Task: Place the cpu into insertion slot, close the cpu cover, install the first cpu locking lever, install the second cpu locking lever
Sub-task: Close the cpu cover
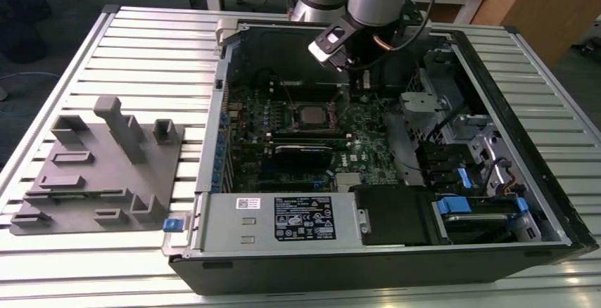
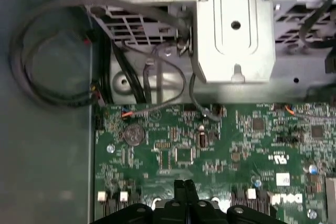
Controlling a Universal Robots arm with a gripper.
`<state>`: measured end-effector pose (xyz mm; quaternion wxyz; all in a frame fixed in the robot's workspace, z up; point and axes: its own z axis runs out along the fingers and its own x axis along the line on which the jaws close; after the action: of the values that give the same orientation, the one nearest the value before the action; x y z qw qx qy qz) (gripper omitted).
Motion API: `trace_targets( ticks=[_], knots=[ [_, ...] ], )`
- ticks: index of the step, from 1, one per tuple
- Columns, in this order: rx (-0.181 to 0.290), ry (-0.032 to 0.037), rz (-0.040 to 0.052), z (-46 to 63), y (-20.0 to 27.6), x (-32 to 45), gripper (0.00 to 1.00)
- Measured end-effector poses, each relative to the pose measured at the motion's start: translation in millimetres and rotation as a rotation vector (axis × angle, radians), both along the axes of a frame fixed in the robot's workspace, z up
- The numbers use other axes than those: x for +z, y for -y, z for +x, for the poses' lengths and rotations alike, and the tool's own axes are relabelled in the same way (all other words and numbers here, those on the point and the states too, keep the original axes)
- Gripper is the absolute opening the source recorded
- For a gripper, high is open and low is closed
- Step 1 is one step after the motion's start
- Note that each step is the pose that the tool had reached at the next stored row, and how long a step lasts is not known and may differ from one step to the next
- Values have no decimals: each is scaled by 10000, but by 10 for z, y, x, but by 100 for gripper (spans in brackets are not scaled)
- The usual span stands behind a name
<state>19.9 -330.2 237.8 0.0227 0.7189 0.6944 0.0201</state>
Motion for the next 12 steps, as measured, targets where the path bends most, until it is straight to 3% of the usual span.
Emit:
trace_targets(
  ticks=[12],
  knots=[
    [-105,300,134,-283,-27,-1,11]
  ],
)
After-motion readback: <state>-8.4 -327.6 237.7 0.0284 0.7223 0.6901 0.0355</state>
